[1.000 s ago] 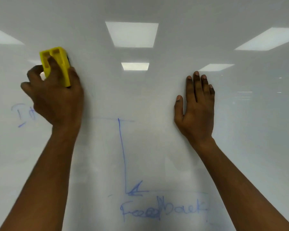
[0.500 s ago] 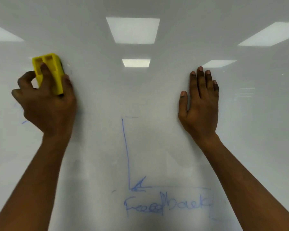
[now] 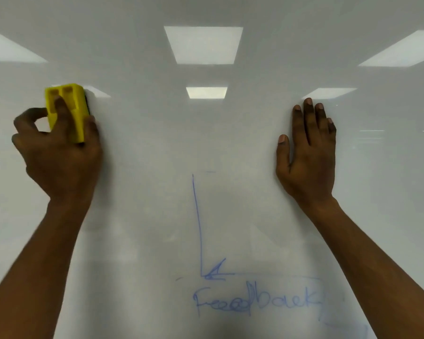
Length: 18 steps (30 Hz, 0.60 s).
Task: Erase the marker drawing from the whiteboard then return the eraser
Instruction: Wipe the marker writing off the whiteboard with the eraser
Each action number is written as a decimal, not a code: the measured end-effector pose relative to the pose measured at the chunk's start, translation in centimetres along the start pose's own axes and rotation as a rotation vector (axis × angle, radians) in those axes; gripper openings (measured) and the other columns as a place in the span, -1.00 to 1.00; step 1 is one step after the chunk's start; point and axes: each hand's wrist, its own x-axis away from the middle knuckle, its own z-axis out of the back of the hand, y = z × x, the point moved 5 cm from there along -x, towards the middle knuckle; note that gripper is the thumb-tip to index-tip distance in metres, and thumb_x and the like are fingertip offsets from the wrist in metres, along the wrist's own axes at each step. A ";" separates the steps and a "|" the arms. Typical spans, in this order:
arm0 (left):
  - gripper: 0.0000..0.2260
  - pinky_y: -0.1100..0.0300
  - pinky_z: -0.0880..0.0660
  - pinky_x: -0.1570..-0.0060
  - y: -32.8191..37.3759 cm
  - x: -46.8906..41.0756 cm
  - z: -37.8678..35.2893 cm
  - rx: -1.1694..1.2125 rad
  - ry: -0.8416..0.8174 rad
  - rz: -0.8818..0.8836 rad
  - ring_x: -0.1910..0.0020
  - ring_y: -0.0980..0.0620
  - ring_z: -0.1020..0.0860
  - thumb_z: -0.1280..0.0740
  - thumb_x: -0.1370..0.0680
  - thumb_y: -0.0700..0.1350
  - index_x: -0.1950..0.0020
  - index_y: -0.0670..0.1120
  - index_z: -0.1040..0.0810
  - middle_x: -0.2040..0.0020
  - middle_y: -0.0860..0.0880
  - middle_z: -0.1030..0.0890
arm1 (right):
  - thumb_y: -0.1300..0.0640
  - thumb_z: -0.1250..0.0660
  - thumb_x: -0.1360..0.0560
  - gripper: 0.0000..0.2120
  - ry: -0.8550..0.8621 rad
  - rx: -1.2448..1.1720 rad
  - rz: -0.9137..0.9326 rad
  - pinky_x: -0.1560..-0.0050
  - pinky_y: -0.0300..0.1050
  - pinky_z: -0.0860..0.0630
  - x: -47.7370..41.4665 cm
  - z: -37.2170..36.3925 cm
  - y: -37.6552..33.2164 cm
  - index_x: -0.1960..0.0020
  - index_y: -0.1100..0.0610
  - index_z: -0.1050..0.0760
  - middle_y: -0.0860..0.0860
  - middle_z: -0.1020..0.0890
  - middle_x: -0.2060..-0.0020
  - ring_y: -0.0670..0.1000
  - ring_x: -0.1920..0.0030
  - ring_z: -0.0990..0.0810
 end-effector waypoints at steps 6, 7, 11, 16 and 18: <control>-0.50 -0.10 -0.43 0.27 3.1 4.5 -0.1 -0.046 -0.056 -0.351 -0.16 -0.32 -0.48 -0.29 -0.72 0.17 -0.62 0.02 -0.41 -0.48 -0.24 -0.43 | 0.01 -0.11 -0.72 -0.44 0.007 -0.005 0.005 -0.68 0.14 -0.07 0.1 -0.2 0.1 -0.65 0.22 -0.19 0.18 -0.23 -0.64 0.17 -0.67 -0.14; -0.51 -0.05 -0.41 0.31 2.7 4.8 -0.2 -0.045 -0.063 -0.391 -0.14 -0.30 -0.48 -0.31 -0.72 0.16 -0.62 0.02 -0.42 -0.48 -0.22 -0.44 | 0.01 -0.11 -0.72 -0.44 0.007 -0.015 0.006 -0.68 0.13 -0.07 0.1 -0.1 0.2 -0.65 0.21 -0.19 0.17 -0.23 -0.64 0.17 -0.67 -0.14; -0.51 -0.13 -0.49 0.31 -1.3 2.8 0.6 -0.083 -0.022 -0.341 -0.17 -0.31 -0.47 -0.28 -0.73 0.19 -0.63 0.06 -0.40 -0.50 -0.19 -0.42 | 0.00 -0.11 -0.72 -0.44 0.000 -0.042 0.010 -0.68 0.10 -0.04 0.1 -0.1 0.5 -0.65 0.21 -0.20 0.17 -0.23 -0.64 0.16 -0.67 -0.14; -0.46 -0.25 -0.56 0.00 -6.7 0.9 2.0 -0.070 0.019 0.028 -0.30 -0.35 -0.47 -0.24 -0.69 0.25 -0.64 0.08 -0.38 -0.52 -0.23 -0.39 | -0.01 -0.08 -0.73 -0.44 -0.006 -0.025 0.002 -0.68 0.10 0.00 0.2 -0.4 0.3 -0.66 0.21 -0.16 0.17 -0.20 -0.65 0.17 -0.68 -0.11; -0.46 -0.25 -0.54 0.01 -5.6 1.9 2.0 -0.063 0.028 0.041 -0.28 -0.33 -0.47 -0.28 -0.69 0.22 -0.63 0.04 -0.41 -0.47 -0.26 -0.43 | -0.01 -0.07 -0.73 -0.43 -0.004 -0.026 -0.003 -0.69 0.09 0.01 0.2 -0.4 0.2 -0.66 0.21 -0.16 0.17 -0.19 -0.65 0.17 -0.68 -0.10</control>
